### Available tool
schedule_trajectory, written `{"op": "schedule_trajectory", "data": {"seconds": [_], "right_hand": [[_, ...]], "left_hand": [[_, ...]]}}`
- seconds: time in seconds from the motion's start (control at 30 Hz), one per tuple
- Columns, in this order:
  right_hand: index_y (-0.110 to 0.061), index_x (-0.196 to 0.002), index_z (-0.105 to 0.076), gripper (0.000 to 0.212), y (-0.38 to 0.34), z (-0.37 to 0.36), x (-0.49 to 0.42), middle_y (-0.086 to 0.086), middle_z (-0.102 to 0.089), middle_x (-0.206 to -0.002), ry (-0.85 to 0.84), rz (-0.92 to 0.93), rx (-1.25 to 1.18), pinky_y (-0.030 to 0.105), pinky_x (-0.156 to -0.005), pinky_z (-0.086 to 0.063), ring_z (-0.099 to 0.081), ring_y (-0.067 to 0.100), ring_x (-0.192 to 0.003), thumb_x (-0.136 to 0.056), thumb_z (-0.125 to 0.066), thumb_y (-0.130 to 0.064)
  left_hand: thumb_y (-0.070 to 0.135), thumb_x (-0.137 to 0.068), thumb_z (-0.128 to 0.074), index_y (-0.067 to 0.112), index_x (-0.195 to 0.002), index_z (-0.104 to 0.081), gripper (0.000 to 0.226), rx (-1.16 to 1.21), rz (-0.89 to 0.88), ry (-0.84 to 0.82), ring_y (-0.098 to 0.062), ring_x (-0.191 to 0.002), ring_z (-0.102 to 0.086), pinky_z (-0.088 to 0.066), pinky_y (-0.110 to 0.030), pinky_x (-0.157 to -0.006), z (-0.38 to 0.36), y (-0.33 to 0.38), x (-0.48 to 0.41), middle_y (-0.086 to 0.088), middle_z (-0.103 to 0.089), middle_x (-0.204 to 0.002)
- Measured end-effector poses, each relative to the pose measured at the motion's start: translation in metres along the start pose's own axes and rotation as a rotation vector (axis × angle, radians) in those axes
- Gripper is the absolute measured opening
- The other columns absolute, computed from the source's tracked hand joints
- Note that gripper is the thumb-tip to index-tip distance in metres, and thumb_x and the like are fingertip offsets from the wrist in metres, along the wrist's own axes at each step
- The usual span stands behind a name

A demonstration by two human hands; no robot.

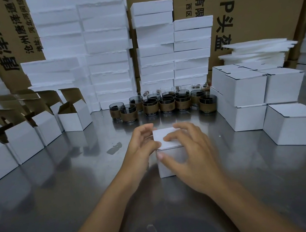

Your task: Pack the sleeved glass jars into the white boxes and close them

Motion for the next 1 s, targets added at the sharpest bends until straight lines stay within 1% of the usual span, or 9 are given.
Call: {"op": "schedule_trajectory", "data": {"seconds": [0.1,0.17,0.23,0.37,0.43,0.53,0.67,0.83,1.0], "right_hand": [[-0.028,-0.105,-0.06,0.05,0.002,0.001,0.001,-0.008,-0.043,-0.125,0.013,-0.055,0.05,0.027,-0.095,-0.032,-0.037,0.008,-0.119,-0.067,-0.065,-0.06],[-0.029,-0.109,-0.056,0.055,0.006,0.002,0.003,-0.01,-0.04,-0.125,0.011,-0.13,0.052,0.029,-0.096,-0.037,-0.038,0.009,-0.118,-0.065,-0.06,-0.063],[-0.027,-0.112,-0.053,0.052,0.009,0.002,0.004,-0.012,-0.039,-0.123,0.012,-0.167,0.062,0.03,-0.093,-0.04,-0.04,0.01,-0.115,-0.069,-0.061,-0.055],[-0.027,-0.105,-0.051,0.041,0.016,0.012,0.001,-0.015,-0.04,-0.111,0.05,-0.225,0.017,0.007,-0.075,-0.028,-0.039,0.007,-0.106,-0.068,-0.067,-0.037],[-0.03,-0.102,-0.051,0.038,0.025,0.025,-0.002,-0.016,-0.041,-0.106,0.081,-0.257,-0.007,0.011,-0.073,-0.028,-0.042,0.007,-0.104,-0.068,-0.069,-0.031],[-0.029,-0.105,-0.058,0.038,0.046,0.053,-0.003,-0.016,-0.044,-0.106,0.138,-0.282,0.055,0.022,-0.078,-0.033,-0.046,0.01,-0.105,-0.069,-0.07,-0.028],[-0.023,-0.101,-0.064,0.031,0.078,0.094,-0.004,-0.013,-0.044,-0.104,0.205,-0.328,0.209,0.023,-0.079,-0.031,-0.045,0.013,-0.106,-0.071,-0.073,-0.027],[-0.021,-0.101,-0.065,0.027,0.107,0.116,-0.006,-0.008,-0.052,-0.109,0.174,-0.334,0.279,0.025,-0.082,-0.034,-0.048,0.017,-0.11,-0.076,-0.073,-0.026],[-0.016,-0.102,-0.066,0.027,0.117,0.119,-0.008,0.0,-0.061,-0.11,0.166,-0.291,0.431,0.031,-0.092,-0.033,-0.05,0.021,-0.11,-0.078,-0.072,-0.026]], "left_hand": [[0.005,-0.086,-0.057,0.028,-0.104,-0.06,0.03,0.043,0.037,0.021,-0.004,-0.097,-0.062,-0.048,-0.019,-0.078,0.002,-0.002,-0.003,0.006,-0.063,-0.107],[0.011,-0.085,-0.061,0.026,-0.105,-0.061,0.025,0.076,0.059,0.032,-0.008,-0.103,-0.062,-0.05,-0.026,-0.086,0.004,-0.004,-0.004,0.001,-0.064,-0.11],[0.013,-0.088,-0.059,0.024,-0.107,-0.06,0.022,0.075,0.07,0.043,-0.012,-0.109,-0.061,-0.048,-0.033,-0.093,0.006,-0.005,-0.003,-0.003,-0.065,-0.114],[0.024,-0.083,-0.065,0.023,-0.107,-0.06,0.025,0.092,0.078,0.069,-0.009,-0.101,-0.065,-0.048,-0.032,-0.089,0.009,-0.004,-0.001,-0.002,-0.066,-0.113],[0.03,-0.073,-0.071,0.023,-0.106,-0.06,0.035,0.103,0.081,0.076,-0.011,-0.099,-0.066,-0.048,-0.032,-0.089,0.011,-0.002,0.001,-0.004,-0.067,-0.11],[0.035,-0.066,-0.066,0.023,-0.104,-0.061,0.04,0.123,0.077,0.089,-0.013,-0.095,-0.068,-0.049,-0.031,-0.084,0.012,0.0,0.0,-0.007,-0.067,-0.106],[0.034,-0.065,-0.065,0.024,-0.102,-0.061,0.04,0.126,0.066,0.093,-0.016,-0.093,-0.068,-0.049,-0.031,-0.081,0.012,-0.001,-0.002,-0.007,-0.068,-0.102],[0.032,-0.064,-0.065,0.024,-0.1,-0.061,0.038,0.136,0.054,0.085,-0.018,-0.094,-0.068,-0.049,-0.033,-0.083,0.012,-0.003,-0.003,-0.005,-0.07,-0.097],[0.047,-0.047,-0.071,0.024,-0.102,-0.061,0.061,0.14,0.046,0.073,-0.018,-0.094,-0.068,-0.049,-0.033,-0.083,0.011,-0.001,0.0,-0.007,-0.069,-0.099]]}}
Point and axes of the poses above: each hand's wrist, its own x-axis away from the middle knuckle, its own z-axis out of the back of the hand, y = z × x, the point moved 4 cm from there along -x, towards the middle knuckle
